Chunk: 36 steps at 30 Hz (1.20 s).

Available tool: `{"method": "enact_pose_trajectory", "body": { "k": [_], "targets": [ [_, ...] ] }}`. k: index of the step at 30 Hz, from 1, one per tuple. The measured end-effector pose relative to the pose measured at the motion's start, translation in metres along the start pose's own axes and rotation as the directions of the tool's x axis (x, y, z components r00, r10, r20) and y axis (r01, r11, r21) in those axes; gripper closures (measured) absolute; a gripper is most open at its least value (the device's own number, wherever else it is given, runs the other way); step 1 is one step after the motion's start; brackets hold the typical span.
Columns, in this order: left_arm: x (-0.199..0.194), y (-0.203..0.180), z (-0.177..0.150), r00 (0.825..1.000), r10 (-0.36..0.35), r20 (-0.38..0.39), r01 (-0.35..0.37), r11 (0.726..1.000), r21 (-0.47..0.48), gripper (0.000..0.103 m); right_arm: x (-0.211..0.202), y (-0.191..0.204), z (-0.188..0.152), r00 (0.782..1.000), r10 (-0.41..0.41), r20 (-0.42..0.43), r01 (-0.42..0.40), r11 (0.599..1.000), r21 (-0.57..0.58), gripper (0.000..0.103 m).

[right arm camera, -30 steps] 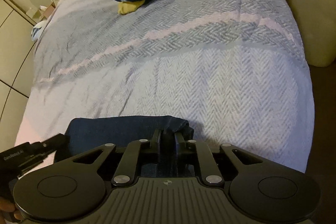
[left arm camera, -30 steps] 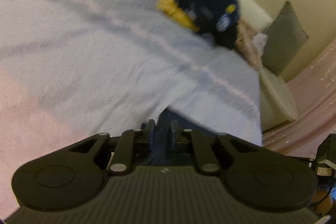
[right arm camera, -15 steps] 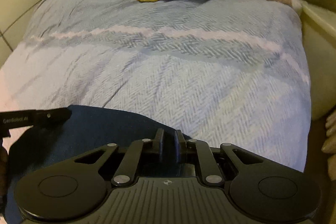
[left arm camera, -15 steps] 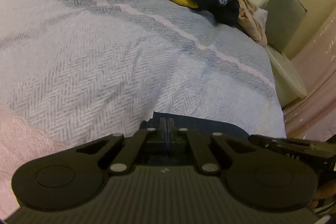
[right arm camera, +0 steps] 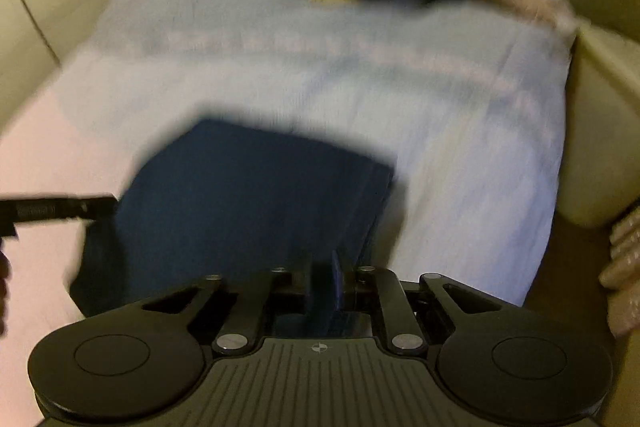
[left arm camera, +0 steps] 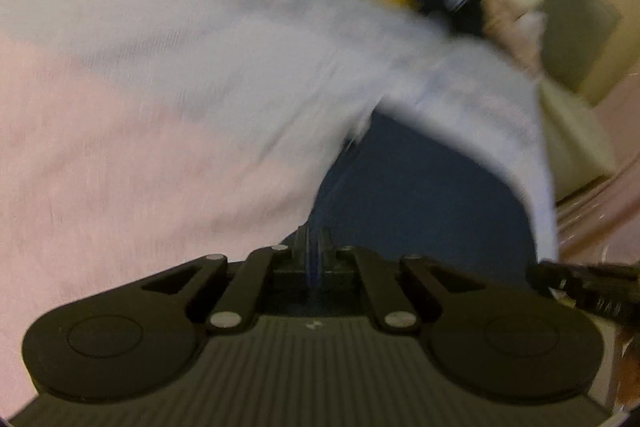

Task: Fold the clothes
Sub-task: 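Open both grippers and move them back from the folded jeans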

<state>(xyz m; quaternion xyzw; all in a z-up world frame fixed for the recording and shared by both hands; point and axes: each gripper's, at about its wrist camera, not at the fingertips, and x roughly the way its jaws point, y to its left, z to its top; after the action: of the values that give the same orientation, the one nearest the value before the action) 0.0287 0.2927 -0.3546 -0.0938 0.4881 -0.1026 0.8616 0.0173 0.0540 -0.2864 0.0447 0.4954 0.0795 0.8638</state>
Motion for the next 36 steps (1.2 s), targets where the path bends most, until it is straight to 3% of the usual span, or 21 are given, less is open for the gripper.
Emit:
{"method": "enact_pose_trajectory", "body": {
  "k": [3,6,8,10,12,14,15,19,25,36],
  "targets": [
    [0.003,-0.008,0.005,0.999,0.053,-0.003,-0.053,0.998,0.022,0.101,0.022,0.001,-0.001,0.999,-0.008,-0.040,0.008,1.000,0.017,0.091],
    [-0.030,-0.024,0.008,0.995,0.095,-0.015,-0.094,0.994,0.060,0.099,-0.013,0.001,0.002,1.000,0.010,-0.012,-0.009,0.998,0.063,0.091],
    [-0.056,-0.029,0.002,0.991,0.124,-0.054,-0.122,0.992,0.039,0.098,-0.038,0.002,-0.006,0.999,0.020,-0.037,-0.017,0.996,0.084,0.090],
    [-0.087,-0.037,-0.008,0.985,0.144,-0.093,-0.144,0.990,0.011,0.087,-0.061,0.004,-0.019,0.997,0.020,-0.081,-0.010,0.994,0.112,0.087],
    [-0.116,-0.046,-0.021,0.981,0.153,-0.120,-0.155,0.988,-0.014,0.082,-0.081,0.009,-0.032,0.995,0.009,-0.102,0.003,0.992,0.124,0.074],
    [-0.143,-0.056,-0.035,0.976,0.163,-0.141,-0.169,0.985,-0.028,0.080,-0.102,0.014,-0.044,0.992,0.000,-0.124,0.017,0.991,0.135,0.052],
    [-0.155,-0.061,-0.042,0.975,0.167,-0.150,-0.173,0.985,-0.027,0.079,-0.112,0.017,-0.050,0.991,-0.005,-0.134,0.024,0.990,0.140,0.051],
    [-0.198,-0.085,-0.064,0.970,0.176,-0.167,-0.177,0.984,0.006,0.076,-0.157,0.035,-0.056,0.994,-0.018,-0.106,0.030,0.993,0.115,0.050],
    [-0.266,-0.120,-0.078,0.977,0.199,-0.076,-0.189,0.974,0.123,0.067,-0.225,0.063,-0.066,0.997,-0.035,-0.065,0.040,0.996,0.078,0.050],
    [-0.324,-0.145,-0.097,0.981,0.195,0.000,-0.191,0.964,0.184,0.063,-0.275,0.086,-0.096,0.998,-0.013,-0.060,0.017,0.998,0.061,0.050]
  ]
}}
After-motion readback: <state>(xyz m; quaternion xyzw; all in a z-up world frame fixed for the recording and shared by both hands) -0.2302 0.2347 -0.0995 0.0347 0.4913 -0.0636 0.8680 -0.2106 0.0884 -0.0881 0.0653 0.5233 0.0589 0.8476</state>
